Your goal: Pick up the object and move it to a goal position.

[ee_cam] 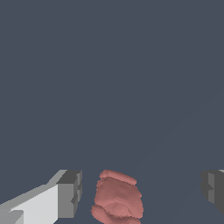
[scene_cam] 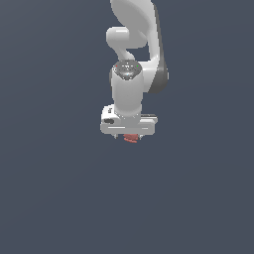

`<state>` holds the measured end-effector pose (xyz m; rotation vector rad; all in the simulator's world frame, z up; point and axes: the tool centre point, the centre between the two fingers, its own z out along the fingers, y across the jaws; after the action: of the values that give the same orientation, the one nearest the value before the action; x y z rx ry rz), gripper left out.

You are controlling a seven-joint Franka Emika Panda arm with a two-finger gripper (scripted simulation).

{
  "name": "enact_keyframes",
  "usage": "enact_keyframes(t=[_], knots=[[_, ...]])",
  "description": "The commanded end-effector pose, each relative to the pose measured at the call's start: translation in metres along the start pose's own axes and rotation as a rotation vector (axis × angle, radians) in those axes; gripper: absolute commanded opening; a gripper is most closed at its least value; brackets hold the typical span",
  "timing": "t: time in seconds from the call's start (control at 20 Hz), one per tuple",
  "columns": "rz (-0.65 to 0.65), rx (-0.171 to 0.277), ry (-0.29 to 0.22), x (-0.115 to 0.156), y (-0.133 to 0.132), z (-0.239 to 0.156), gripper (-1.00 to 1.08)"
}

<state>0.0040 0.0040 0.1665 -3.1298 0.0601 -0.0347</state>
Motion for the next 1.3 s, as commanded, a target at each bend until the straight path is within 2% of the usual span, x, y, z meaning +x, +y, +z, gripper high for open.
enact_keyframes(t=[0.0, 0.4, 0.65, 1.25], knots=[[0.0, 0.0, 0.0, 0.0, 0.0, 0.0, 1.0], [0.064, 0.018, -0.01, 0.002, 0.015, -0.002, 1.0], [0.064, 0.018, -0.01, 0.002, 0.016, -0.002, 1.0], [-0.053, 0.015, -0.012, -0.006, 0.014, 0.005, 1.0]])
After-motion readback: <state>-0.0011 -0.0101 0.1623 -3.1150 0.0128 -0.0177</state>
